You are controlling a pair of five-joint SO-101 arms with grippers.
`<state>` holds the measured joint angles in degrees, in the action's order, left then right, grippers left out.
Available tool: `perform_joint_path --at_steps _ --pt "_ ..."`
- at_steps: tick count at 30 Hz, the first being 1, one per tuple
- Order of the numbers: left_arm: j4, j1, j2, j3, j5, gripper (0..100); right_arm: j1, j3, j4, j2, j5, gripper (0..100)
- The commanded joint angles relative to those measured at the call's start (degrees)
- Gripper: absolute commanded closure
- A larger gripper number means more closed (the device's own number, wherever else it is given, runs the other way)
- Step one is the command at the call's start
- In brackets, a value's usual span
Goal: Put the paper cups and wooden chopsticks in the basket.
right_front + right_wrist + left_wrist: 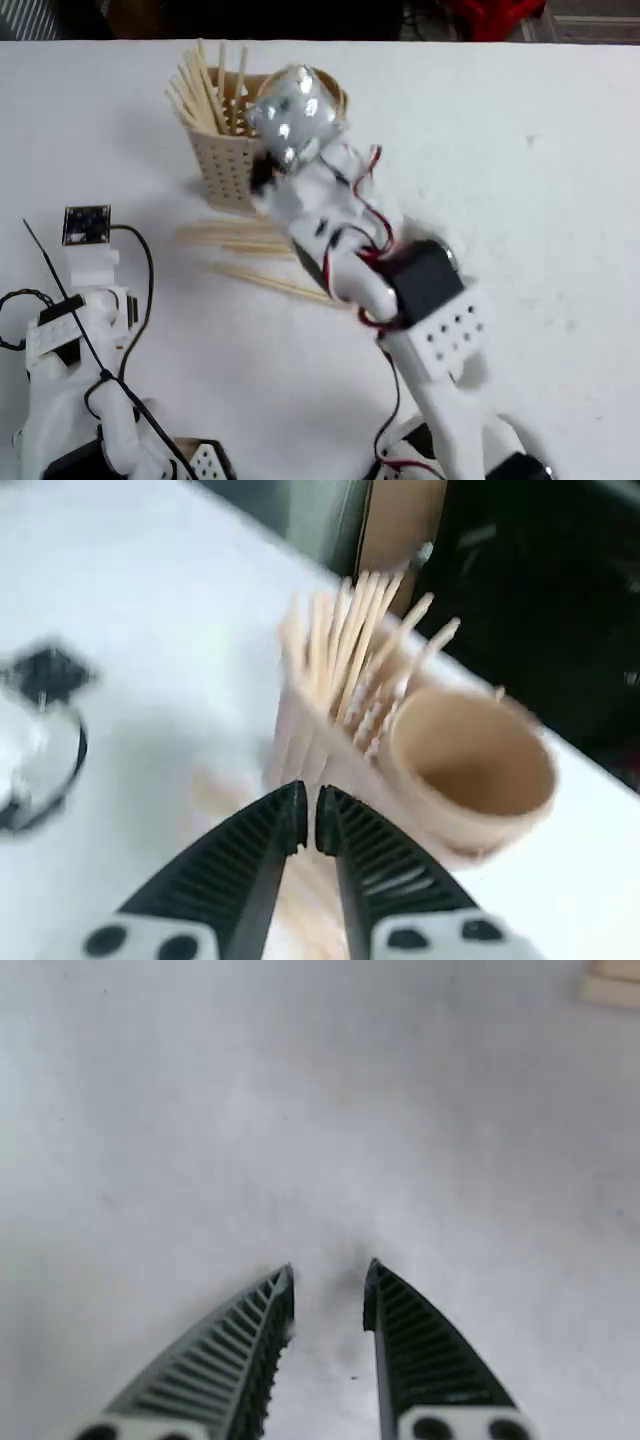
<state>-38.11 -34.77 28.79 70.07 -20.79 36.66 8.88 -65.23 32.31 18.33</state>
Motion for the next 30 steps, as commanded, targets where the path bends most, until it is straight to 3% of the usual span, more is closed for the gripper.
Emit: perform_joint_path --at_steps 1,5,11,23,30 --pt "1.05 -0.40 0.40 -0.09 0.79 87 1.01 8.35 -1.71 1.98 8.18 93.8" --pt "1.05 -0.40 0.40 -0.09 0.79 87 3.56 24.26 7.96 1.98 16.00 83.8" --pt "1.05 -0.40 0.40 -0.09 0.79 87 6.20 37.89 23.25 -3.65 20.22 86.5" --pt "1.05 -0.40 0.40 -0.09 0.79 87 3.74 20.66 26.59 -36.62 20.13 86.8" --pt "1.05 -0.40 0.40 -0.09 0.70 87 1.19 16.26 26.59 -44.88 18.81 86.8"
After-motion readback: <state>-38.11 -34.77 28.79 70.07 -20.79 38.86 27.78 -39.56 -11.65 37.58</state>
